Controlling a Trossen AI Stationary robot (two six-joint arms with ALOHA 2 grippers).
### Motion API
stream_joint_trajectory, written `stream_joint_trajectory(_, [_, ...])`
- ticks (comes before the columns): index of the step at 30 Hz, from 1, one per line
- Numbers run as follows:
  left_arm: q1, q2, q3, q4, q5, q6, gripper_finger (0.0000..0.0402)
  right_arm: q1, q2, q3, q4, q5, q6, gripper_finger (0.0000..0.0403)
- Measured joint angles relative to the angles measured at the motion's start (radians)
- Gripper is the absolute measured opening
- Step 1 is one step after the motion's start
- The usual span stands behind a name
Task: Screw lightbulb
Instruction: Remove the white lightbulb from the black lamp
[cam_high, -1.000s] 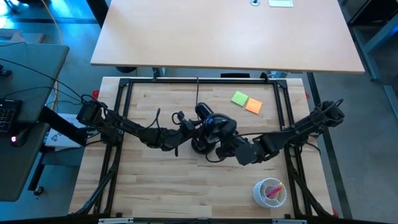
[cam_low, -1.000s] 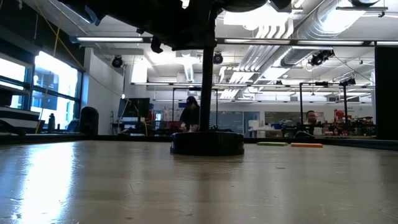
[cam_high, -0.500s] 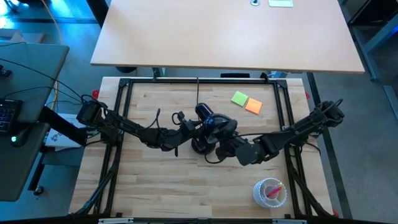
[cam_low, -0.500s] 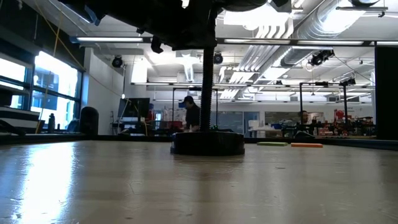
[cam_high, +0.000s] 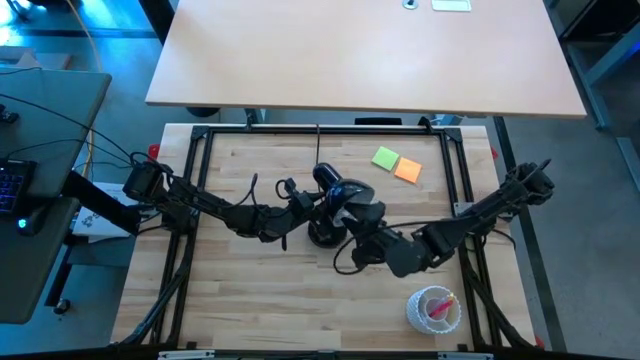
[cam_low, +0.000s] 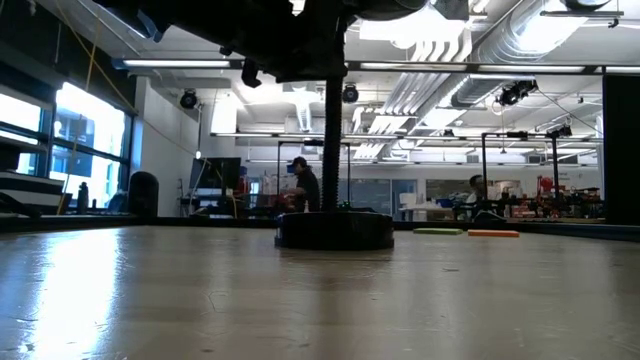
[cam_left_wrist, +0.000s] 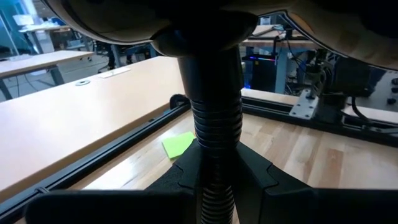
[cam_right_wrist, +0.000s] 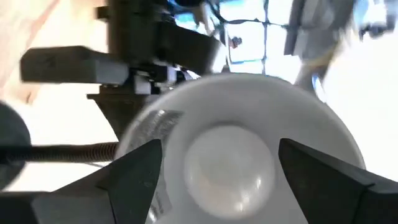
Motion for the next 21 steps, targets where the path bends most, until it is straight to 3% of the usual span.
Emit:
stream_joint_trajectory(4, [0.0,0.0,0.0,-0.001,0.001,0.0,0.0046,0.031,0.0,0.0,0.0,0.117,0.26,0.0321])
stream_joint_trajectory(8, [0.0,0.0,0.0,-0.001,0.002,0.0,0.0046,0.051,-0.003,0.0,0.002,0.194,0.749,0.0322])
stream_joint_trajectory(12, [0.0,0.0,0.0,-0.001,0.003,0.0,0.0046,0.055,-0.006,0.001,-0.003,0.144,1.184,0.0322])
stream_joint_trajectory(16, [0.0,0.0,0.0,-0.001,0.003,0.001,0.0046,0.033,-0.006,0.001,-0.039,0.122,1.394,0.0321])
stream_joint_trajectory(21, [0.0,0.0,0.0,-0.001,0.004,-0.001,0.0046,-0.023,-0.006,0.001,-0.07,0.081,1.454,0.0321])
